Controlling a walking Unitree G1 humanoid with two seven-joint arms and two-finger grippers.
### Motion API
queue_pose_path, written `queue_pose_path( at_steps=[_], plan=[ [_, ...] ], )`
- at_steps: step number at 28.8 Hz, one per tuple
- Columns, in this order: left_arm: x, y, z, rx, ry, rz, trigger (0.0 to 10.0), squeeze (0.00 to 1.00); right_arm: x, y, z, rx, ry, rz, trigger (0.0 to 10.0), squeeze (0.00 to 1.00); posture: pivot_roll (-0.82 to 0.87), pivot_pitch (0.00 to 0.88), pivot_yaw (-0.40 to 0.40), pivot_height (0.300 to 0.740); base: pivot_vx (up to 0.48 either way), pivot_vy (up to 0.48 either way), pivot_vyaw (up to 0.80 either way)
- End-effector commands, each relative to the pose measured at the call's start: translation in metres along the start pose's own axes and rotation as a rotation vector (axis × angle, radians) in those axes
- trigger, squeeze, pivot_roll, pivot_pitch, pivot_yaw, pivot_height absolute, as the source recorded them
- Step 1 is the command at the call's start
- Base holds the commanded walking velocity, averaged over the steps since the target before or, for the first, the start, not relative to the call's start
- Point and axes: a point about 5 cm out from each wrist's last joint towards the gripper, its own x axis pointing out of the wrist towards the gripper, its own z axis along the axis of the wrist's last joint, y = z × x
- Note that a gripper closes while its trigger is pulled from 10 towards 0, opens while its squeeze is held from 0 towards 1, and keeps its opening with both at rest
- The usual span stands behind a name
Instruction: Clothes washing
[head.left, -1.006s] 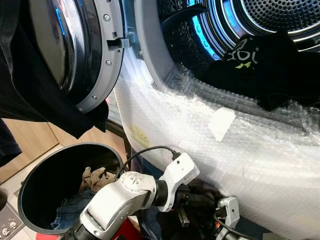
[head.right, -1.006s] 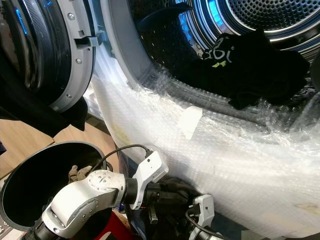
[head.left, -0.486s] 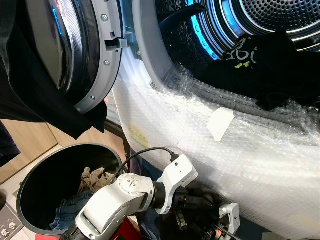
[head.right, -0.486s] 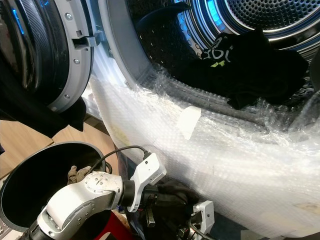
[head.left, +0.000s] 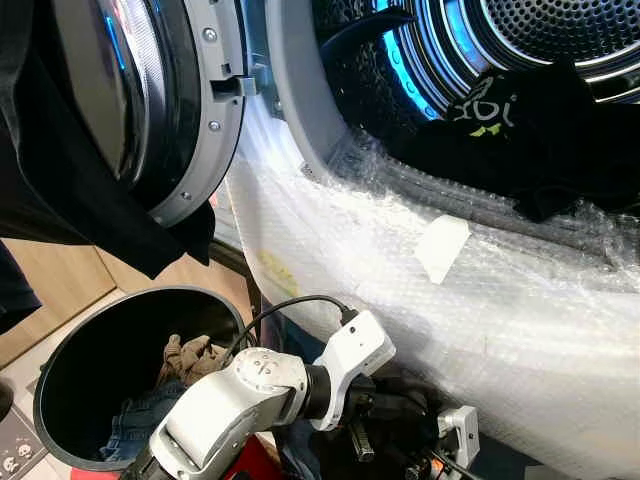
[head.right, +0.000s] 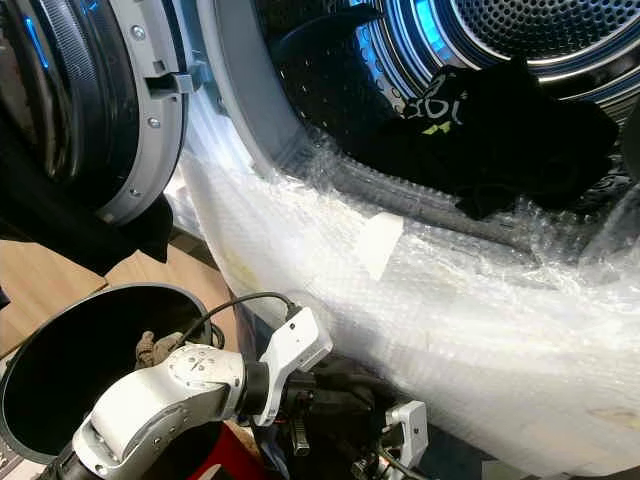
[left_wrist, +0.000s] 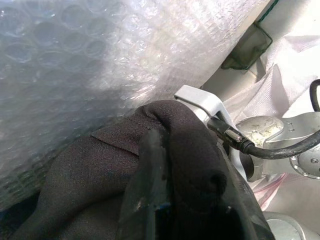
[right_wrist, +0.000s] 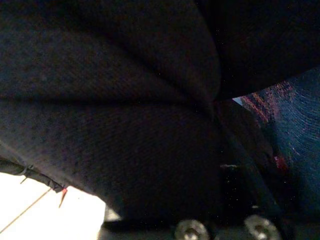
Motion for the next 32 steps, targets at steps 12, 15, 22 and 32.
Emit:
queue_pose_path(
  at_steps=[12,15,22,32],
  plan=[
    [-0.012,-0.007,0.001,0.144,0.015,-0.039,9.6,0.00,0.002,0.013,-0.014,0.010,0.042,0.086,0.0,0.00,-0.03,0.000,0.034,0.740,0.000,0.000,0.00],
    [-0.014,-0.007,-0.002,0.158,0.038,-0.033,10.0,0.00,0.000,0.013,-0.016,0.014,0.050,0.090,0.0,0.00,-0.03,0.000,0.031,0.740,0.000,0.000,0.00],
    [-0.025,-0.003,-0.010,0.099,0.067,-0.011,10.0,1.00,0.000,0.015,-0.020,0.011,0.072,0.109,0.0,0.00,-0.02,0.000,0.031,0.740,0.000,0.000,0.00],
    [-0.050,0.006,-0.010,0.077,0.070,0.102,10.0,1.00,-0.001,0.017,-0.026,0.011,0.100,0.118,0.0,0.00,-0.01,0.000,0.038,0.740,0.000,0.000,0.00]
  ],
)
